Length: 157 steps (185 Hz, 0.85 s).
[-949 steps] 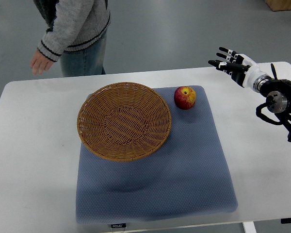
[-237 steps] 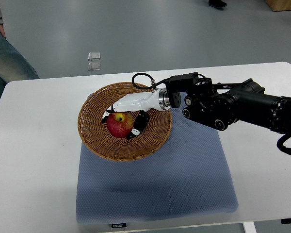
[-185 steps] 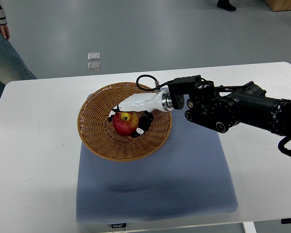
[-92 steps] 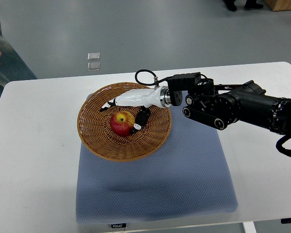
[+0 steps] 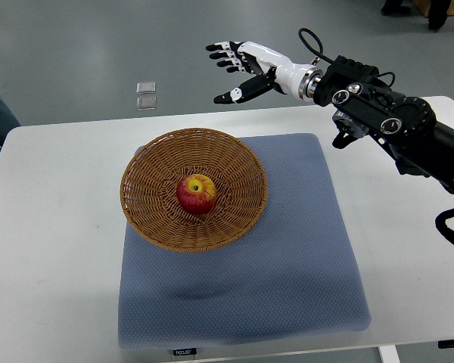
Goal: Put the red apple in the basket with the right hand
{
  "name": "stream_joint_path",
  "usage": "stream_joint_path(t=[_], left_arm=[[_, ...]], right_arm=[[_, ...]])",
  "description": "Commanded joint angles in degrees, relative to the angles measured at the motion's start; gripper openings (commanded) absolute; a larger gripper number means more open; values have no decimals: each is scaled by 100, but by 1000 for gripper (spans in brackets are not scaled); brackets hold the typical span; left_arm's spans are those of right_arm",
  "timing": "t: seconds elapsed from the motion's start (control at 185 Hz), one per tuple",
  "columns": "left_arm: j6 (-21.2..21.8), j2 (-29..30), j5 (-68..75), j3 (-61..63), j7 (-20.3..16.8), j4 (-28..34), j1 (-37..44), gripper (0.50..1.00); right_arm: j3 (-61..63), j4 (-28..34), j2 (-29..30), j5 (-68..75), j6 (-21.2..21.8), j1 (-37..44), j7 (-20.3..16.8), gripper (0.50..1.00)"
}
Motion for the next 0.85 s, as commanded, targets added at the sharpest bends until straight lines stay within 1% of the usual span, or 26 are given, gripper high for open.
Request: stream_joint_path(t=[0.0, 0.022, 0.027, 0.06, 0.103, 0.152, 0.157, 0.195, 0.314, 0.319, 0.363, 0.411, 0.417, 0.503, 0.628, 0.844], left_arm=[[-1, 0, 0, -1, 5, -9, 0, 1000], [-1, 0, 0, -1, 5, -9, 0, 1000], [-1, 0, 0, -1, -4, -9, 0, 1000], [-1, 0, 0, -1, -4, -9, 0, 1000], [-1, 0, 0, -1, -4, -18, 0, 1000], [-1, 0, 0, -1, -4, -18, 0, 1000], [-1, 0, 0, -1, -4, -18, 0, 1000], [-1, 0, 0, -1, 5, -18, 0, 1000], [-1, 0, 0, -1, 5, -9, 0, 1000], [-1, 0, 0, -1, 5, -18, 0, 1000], [-1, 0, 0, -1, 5, -9, 0, 1000], [-1, 0, 0, -1, 5, -9, 0, 1000], [-1, 0, 0, -1, 5, -9, 0, 1000], [-1, 0, 0, -1, 5, -18, 0, 1000], [-1, 0, 0, -1, -4, -9, 0, 1000], [-1, 0, 0, -1, 5, -27, 0, 1000]], right_arm=[[195, -418, -11, 682, -434, -146, -248, 905], [195, -418, -11, 682, -434, -146, -248, 905], [230, -627, -2, 1091, -695, -206, -387, 905], [248, -725, -11, 1385, -829, -251, -459, 903], [248, -804, -19, 1763, -961, -304, -546, 905], [248, -804, -20, 1764, -961, -304, -547, 905], [239, -848, -63, 2190, -1074, -391, -616, 905], [239, -857, -160, 2484, -1119, -453, -661, 905], [248, -857, -301, 2818, -1119, -594, -670, 905], [248, -857, -362, 3079, -1119, -681, -670, 905], [248, -857, -415, 3310, -1110, -743, -670, 905], [248, -857, -415, 3310, -1110, -743, -670, 905], [248, -857, -493, 3571, -1050, -813, -670, 907], [248, -848, -582, 3899, -970, -919, -670, 917], [248, -848, -600, 3987, -847, -998, -661, 919], [239, -813, -512, 3970, -794, -1095, -635, 919]])
